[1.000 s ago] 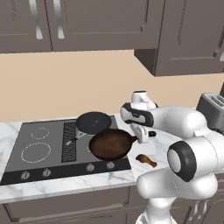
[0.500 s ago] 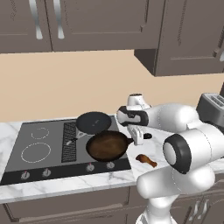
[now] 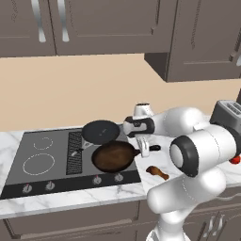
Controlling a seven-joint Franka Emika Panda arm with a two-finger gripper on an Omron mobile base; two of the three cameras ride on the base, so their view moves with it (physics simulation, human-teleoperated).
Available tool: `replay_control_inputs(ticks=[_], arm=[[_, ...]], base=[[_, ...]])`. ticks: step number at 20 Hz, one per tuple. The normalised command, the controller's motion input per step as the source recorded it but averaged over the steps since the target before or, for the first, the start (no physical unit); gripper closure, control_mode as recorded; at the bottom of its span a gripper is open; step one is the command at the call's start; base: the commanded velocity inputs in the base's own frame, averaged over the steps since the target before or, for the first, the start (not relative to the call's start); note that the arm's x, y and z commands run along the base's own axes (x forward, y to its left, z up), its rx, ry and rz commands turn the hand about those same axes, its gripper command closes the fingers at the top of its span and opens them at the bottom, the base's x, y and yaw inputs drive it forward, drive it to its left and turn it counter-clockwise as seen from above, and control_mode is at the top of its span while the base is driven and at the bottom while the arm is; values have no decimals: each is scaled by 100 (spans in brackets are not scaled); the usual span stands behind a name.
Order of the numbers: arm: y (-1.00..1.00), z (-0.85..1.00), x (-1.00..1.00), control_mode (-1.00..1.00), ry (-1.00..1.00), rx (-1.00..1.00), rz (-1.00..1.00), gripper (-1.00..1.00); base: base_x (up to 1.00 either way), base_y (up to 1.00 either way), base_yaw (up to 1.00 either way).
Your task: Place both pans onto different burners. Then place the tomato and the chicken drumstick on different pans.
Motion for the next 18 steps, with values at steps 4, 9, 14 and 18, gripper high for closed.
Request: replay_control_inputs(ticks=[4, 9, 14, 18], arm=[[12, -22, 10, -100, 0, -2, -7, 100], [15, -21, 10, -100, 0, -2, -8, 100], [15, -21, 10, -100, 0, -1, -8, 100], [15, -22, 9, -100, 0, -1, -8, 100]], base=[[0, 0, 0], [0, 0, 0], [0, 0, 0], [0, 0, 0]])
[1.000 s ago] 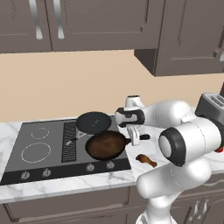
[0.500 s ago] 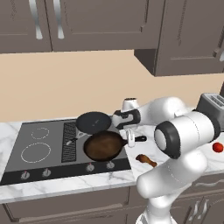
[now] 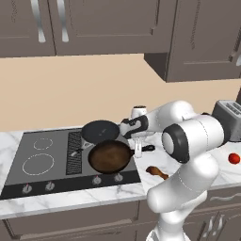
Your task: Place both pans onto different burners. Then place the tomato and the chicken drumstick on different pans.
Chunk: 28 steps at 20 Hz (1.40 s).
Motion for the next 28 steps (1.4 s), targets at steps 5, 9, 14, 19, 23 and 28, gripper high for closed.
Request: replay_control_inputs(ticks=[5, 9, 14, 19, 23, 28], arm=[[17, -23, 9, -100, 1, -1, -8, 100], [27, -25, 4, -100, 4, 0, -7, 100], [36, -26, 1, -100, 6, 0, -6, 100], [33, -29, 1, -100, 3, 0, -4, 100], [20, -40, 3, -100, 0, -2, 0, 100], [1, -41, 0, -100, 0, -2, 0, 100]], base=[[0, 0, 0], [0, 0, 0], [0, 0, 0], [0, 0, 0], [0, 0, 0], [0, 0, 0]])
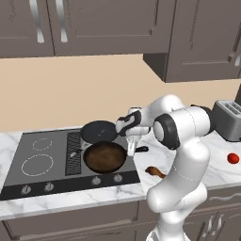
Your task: Place both pans onto different burners. Then place the tomato and the chicken drumstick on different pans.
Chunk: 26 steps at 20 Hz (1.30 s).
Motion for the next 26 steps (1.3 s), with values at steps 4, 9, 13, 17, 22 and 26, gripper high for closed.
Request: replay_control_inputs(ticks=[4, 9, 13, 17, 22, 26], arm=[[0, -37, 0, -100, 0, -1, 0, 100], [0, -33, 0, -100, 0, 0, 0, 100], [0, -33, -10, -100, 3, 0, 1, 100], [0, -35, -18, -100, 7, 0, 2, 100], [0, -35, -16, -100, 9, 0, 2, 100], [0, -39, -19, -100, 9, 0, 2, 100]], base=[[0, 0, 0], [0, 0, 0], [0, 0, 0], [0, 0, 0], [0, 0, 0], [0, 0, 0]])
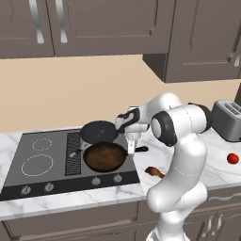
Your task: Place both pans onto different burners. Then place the tomato and the chicken drumstick on different pans.
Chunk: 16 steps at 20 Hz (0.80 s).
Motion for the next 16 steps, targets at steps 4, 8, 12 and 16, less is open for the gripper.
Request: replay_control_inputs(ticks=[4, 8, 12, 16], arm=[[0, -35, -15, -100, 8, 0, 2, -100], [1, -32, -13, -100, 7, 0, 2, -100], [0, -21, -21, -100, 1, 0, 2, -100], [0, -5, -32, -100, -12, -1, 0, -100]], base=[[0, 0, 0], [0, 0, 0], [0, 0, 0], [0, 0, 0]])
